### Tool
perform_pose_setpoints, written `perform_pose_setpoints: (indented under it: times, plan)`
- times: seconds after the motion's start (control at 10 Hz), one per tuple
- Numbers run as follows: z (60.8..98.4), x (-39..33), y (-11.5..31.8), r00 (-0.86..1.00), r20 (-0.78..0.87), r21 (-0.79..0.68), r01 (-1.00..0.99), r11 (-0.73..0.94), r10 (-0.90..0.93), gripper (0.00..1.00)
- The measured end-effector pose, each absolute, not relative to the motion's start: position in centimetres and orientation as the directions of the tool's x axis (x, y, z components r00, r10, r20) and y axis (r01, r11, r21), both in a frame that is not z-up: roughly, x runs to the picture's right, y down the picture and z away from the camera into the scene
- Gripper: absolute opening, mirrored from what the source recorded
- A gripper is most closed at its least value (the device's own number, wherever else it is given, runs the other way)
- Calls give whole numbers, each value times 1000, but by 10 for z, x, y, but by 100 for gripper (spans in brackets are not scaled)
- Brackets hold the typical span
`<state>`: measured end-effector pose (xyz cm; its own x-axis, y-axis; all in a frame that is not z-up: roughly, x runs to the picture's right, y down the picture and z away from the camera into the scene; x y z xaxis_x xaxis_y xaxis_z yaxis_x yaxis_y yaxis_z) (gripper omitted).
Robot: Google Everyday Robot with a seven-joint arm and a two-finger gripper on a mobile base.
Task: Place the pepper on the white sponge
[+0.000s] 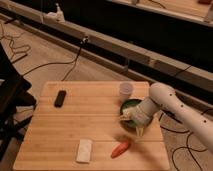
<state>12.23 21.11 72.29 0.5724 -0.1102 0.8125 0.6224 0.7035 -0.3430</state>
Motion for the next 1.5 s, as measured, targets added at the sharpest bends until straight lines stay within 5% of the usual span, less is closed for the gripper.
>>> perform_pose_setpoints:
  times: [1.2, 1.5]
  plan:
    - [743, 103, 304, 590, 793, -408, 698, 588, -150, 78]
    - [755, 116, 314, 625, 772, -450, 667, 594, -118, 51]
